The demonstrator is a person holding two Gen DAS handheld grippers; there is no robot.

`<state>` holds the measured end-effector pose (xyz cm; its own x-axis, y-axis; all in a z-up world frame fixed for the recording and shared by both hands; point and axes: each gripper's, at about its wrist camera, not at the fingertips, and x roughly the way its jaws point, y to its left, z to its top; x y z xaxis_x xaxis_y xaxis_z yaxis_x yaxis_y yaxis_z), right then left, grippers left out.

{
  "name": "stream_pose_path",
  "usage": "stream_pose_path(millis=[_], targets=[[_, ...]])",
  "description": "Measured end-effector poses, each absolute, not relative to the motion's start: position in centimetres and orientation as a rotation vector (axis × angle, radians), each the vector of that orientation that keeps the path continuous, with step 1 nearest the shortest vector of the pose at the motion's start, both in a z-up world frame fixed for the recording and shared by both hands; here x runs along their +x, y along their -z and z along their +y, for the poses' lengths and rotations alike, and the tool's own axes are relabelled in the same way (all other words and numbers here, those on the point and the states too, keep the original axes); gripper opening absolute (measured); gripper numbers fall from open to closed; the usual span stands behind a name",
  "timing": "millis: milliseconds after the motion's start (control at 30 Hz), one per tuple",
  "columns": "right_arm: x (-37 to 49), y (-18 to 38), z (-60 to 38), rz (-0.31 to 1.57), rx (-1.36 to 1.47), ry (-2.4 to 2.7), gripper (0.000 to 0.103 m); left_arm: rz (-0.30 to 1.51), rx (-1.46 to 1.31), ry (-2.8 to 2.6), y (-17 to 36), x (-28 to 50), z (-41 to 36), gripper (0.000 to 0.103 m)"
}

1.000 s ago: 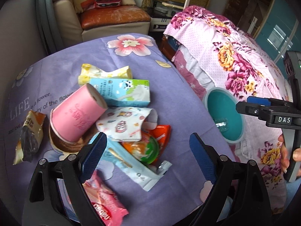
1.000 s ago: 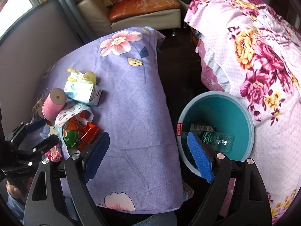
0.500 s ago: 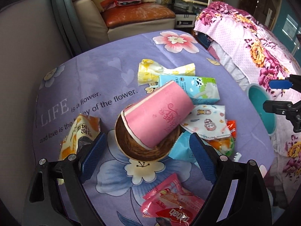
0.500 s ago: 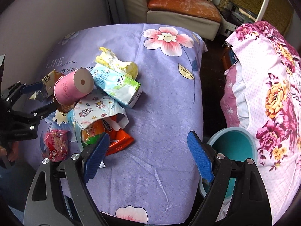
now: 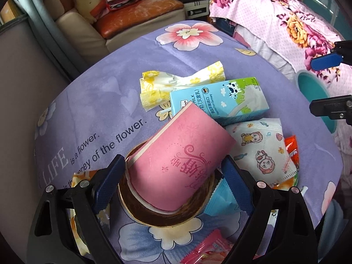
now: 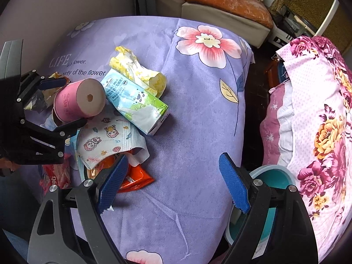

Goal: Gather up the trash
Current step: 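Grasp the pink paper cup with the left tool while the right tool grasps the brown coconut shell, then carry the pink cup with the left tool while the right tool carries the coconut shell over the bin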

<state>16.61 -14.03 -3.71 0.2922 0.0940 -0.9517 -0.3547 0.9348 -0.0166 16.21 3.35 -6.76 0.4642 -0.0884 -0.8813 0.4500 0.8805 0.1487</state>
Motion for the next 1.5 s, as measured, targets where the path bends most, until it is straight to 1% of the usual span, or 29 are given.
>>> stream_pose_path(millis=[100,200,267,300,367,533,600,667,733,800,833,867,1067,1267,1367,1400,1467,1500], targets=[[16.9,4.1,-13.8,1.245,-0.242,-0.31,0.081,1.017,0.333,0.364,5.9,15.8,3.7,0.066],[17.2,4.2,-13.2,1.245,-0.237,-0.322,0.08,1.005,0.235,0.358,4.7,15.7,5.2,0.062],[17.3,4.3,-12.9,1.246,-0.22,-0.334,0.07,0.998,0.173,0.342,4.0,15.9,6.6,0.06],[17.4,4.3,-12.6,1.246,-0.211,-0.339,0.068,0.996,0.143,0.336,3.6,16.0,7.2,0.059],[17.5,4.2,-11.9,1.237,-0.202,-0.349,0.061,0.983,0.083,0.32,2.8,15.8,8.8,0.059],[17.9,4.4,-9.2,1.235,-0.158,-0.411,0.054,0.934,-0.024,0.297,1.0,14.9,12.0,0.059],[18.2,4.6,-7.7,1.234,-0.16,-0.44,0.046,0.928,-0.053,0.298,0.8,14.4,12.9,0.059],[18.5,5.0,-6.2,1.243,-0.155,-0.476,0.037,0.933,-0.074,0.293,0.9,14.0,13.7,0.059],[19.0,5.5,-4.7,1.262,-0.136,-0.518,0.035,0.943,-0.095,0.286,1.4,13.7,14.5,0.059],[19.6,6.1,-3.3,1.279,-0.122,-0.547,0.031,0.958,-0.113,0.284,2.1,13.5,15.3,0.059],[19.9,6.4,-2.8,1.286,-0.115,-0.556,0.025,0.969,-0.123,0.284,2.6,13.4,15.6,0.059],[20.3,6.8,-2.2,1.298,-0.11,-0.565,0.023,0.979,-0.13,0.285,3.0,13.3,15.8,0.059],[21.9,8.5,-0.5,1.331,-0.12,-0.56,0.022,1.033,-0.173,0.298,5.4,12.8,16.4,0.06],[22.4,9.6,0.0,1.357,-0.103,-0.57,0.024,1.036,-0.215,0.303,5.7,12.0,17.1,0.06],[22.4,10.6,0.1,1.38,-0.08,-0.588,0.025,1.048,-0.226,0.302,6.3,11.8,16.9,0.063],[22.3,11.0,0.2,1.392,-0.071,-0.593,0.023,1.052,-0.226,0.301,6.4,11.8,16.8,0.064],[21.9,10.8,0.2,1.379,-0.051,-0.608,0.008,1.061,-0.206,0.287,6.5,11.7,16.4,0.064],[21.5,10.3,0.2,1.353,-0.061,-0.597,0.008,1.069,-0.206,0.291,6.5,11.7,16.3,0.065]])
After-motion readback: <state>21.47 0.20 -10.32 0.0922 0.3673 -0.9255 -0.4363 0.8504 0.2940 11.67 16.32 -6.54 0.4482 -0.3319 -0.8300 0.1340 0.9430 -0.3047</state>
